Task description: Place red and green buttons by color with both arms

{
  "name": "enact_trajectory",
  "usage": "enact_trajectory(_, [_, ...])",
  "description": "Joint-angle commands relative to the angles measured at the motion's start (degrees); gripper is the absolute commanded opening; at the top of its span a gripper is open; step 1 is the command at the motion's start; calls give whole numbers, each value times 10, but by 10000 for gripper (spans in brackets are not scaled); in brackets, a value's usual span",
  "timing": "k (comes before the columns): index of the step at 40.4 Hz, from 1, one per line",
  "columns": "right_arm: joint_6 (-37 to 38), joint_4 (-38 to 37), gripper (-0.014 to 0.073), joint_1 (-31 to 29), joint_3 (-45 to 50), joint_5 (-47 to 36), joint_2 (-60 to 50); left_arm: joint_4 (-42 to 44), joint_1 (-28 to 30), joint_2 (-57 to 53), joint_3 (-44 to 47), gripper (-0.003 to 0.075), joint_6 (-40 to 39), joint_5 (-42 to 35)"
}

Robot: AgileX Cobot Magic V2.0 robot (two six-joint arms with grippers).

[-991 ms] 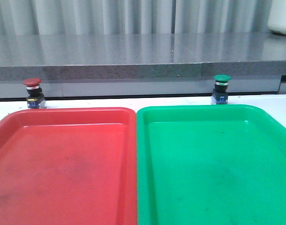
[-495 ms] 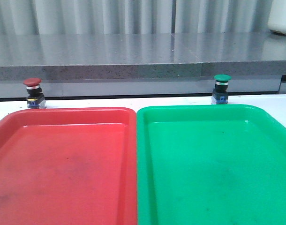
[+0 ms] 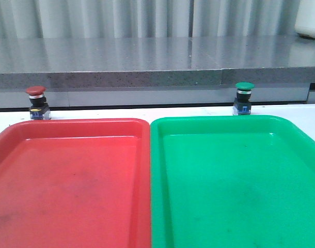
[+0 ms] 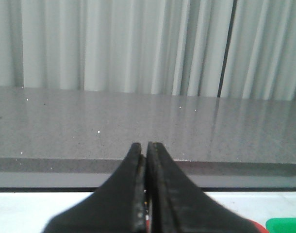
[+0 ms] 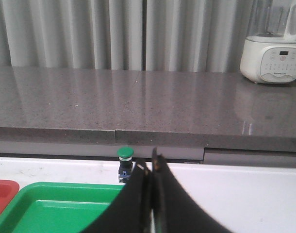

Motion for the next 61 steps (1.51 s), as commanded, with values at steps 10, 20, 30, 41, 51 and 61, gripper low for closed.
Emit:
enact_trajectory(10, [-8, -7, -69, -3, -62, 16, 142, -5, 1, 122, -76, -20, -3, 50])
enact_trajectory(20, [-8, -7, -69, -3, -62, 25, 219, -5, 1, 164, -61, -20, -3, 48])
enact_trajectory(30, [-8, -7, -69, -3, -62, 28, 261, -5, 1, 185, -56, -20, -3, 56])
enact_trajectory(41, [-9, -10, 305, -2, -62, 30, 272, -1, 1, 194, -56, 132, -2, 53])
enact_trajectory(51, [-8, -10, 539, -2, -62, 23, 272, 1, 1, 198, -56, 552, -2, 43])
enact_trajectory(61, [-8, -10, 540, -2, -62, 24, 272, -2, -1, 298, -104, 554, 13, 59])
